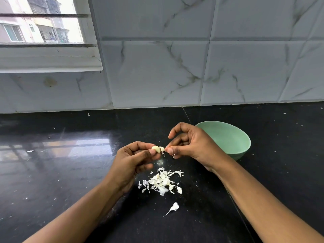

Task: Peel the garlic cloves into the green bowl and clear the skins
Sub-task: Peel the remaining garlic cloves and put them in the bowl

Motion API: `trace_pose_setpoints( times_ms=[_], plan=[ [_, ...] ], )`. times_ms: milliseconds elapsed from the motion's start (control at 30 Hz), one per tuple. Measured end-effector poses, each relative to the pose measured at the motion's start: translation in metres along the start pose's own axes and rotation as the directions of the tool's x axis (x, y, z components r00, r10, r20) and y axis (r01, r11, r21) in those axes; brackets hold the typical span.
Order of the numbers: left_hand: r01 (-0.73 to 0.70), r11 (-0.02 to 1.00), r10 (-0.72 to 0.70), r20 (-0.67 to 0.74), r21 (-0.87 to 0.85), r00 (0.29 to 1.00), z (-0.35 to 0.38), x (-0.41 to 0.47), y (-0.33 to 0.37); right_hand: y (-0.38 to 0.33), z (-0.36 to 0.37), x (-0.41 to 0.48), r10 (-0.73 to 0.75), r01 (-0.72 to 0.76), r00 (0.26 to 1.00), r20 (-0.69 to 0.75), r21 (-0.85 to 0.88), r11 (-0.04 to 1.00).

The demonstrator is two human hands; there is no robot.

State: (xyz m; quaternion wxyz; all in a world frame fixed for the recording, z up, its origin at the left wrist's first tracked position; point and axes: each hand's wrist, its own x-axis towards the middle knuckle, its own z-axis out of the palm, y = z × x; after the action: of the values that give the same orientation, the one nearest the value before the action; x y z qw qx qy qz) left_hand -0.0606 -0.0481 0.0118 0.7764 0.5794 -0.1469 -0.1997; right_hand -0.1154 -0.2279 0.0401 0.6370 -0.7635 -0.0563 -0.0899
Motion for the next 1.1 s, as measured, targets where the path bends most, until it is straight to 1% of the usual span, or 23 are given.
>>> trace_pose_setpoints(
  times_ms=[67,200,333,400,467,500,567,667,767,867,933,1000,1033,1100],
  plan=[
    [-0.001,1.0,0.001,0.007,-0.009,1.0,-0.001,0.001,0.0,0.001,0.002,0.0,-0.013,0.013,1.0,0.002,0.022,1.0],
    [-0.02,1.0,0.02,0.033,-0.017,0.999,-0.001,0.001,-0.001,0.001,0.004,-0.001,-0.082,0.082,0.997,-0.007,-0.025,0.996],
    [-0.043,0.999,0.044,0.062,-0.024,0.997,-0.002,-0.001,-0.001,-0.004,0.002,-0.004,-0.114,0.114,0.992,0.06,-0.007,0.993],
    [-0.047,0.998,0.049,0.078,-0.03,0.996,-0.003,0.0,-0.001,-0.006,0.003,-0.004,-0.136,0.14,0.99,0.048,-0.112,0.984],
    [-0.052,0.998,0.055,0.081,-0.036,0.995,-0.002,-0.001,-0.001,-0.007,0.007,-0.005,-0.204,0.198,0.979,0.008,-0.276,0.941],
    [-0.052,0.998,0.055,0.07,-0.035,0.996,-0.002,-0.001,-0.001,-0.006,0.009,-0.005,-0.239,0.221,0.971,-0.014,-0.329,0.918],
    [-0.067,0.997,0.068,0.043,-0.026,0.997,-0.001,-0.001,-0.002,-0.004,0.013,-0.006,-0.284,0.247,0.957,-0.049,-0.371,0.895],
    [-0.144,0.987,0.143,0.024,0.068,0.989,0.001,-0.002,-0.001,-0.002,0.015,-0.006,-0.295,0.239,0.952,-0.077,-0.412,0.879],
    [-0.3,0.936,0.299,0.038,0.181,0.954,0.002,-0.005,-0.001,-0.001,0.018,-0.007,-0.304,0.226,0.945,-0.118,-0.438,0.87],
    [-0.441,0.858,0.436,0.082,0.262,0.896,0.001,-0.005,-0.005,0.0,0.021,-0.008,-0.305,0.209,0.938,-0.165,-0.434,0.876],
    [-0.529,0.771,0.52,0.129,0.354,0.844,-0.002,-0.005,-0.008,-0.001,0.022,-0.008,-0.297,0.195,0.934,-0.197,-0.417,0.888],
    [-0.587,0.692,0.575,0.171,0.42,0.8,-0.005,-0.006,-0.01,0.0,0.024,-0.009,-0.288,0.184,0.934,-0.213,-0.404,0.896],
    [-0.591,0.687,0.578,0.175,0.424,0.797,-0.005,-0.006,-0.01,0.001,0.025,-0.009,-0.282,0.177,0.935,-0.214,-0.407,0.896],
    [-0.554,0.744,0.547,0.137,0.372,0.826,-0.003,-0.006,-0.009,0.005,0.026,-0.007,-0.266,0.152,0.94,-0.216,-0.433,0.889]
  ],
)
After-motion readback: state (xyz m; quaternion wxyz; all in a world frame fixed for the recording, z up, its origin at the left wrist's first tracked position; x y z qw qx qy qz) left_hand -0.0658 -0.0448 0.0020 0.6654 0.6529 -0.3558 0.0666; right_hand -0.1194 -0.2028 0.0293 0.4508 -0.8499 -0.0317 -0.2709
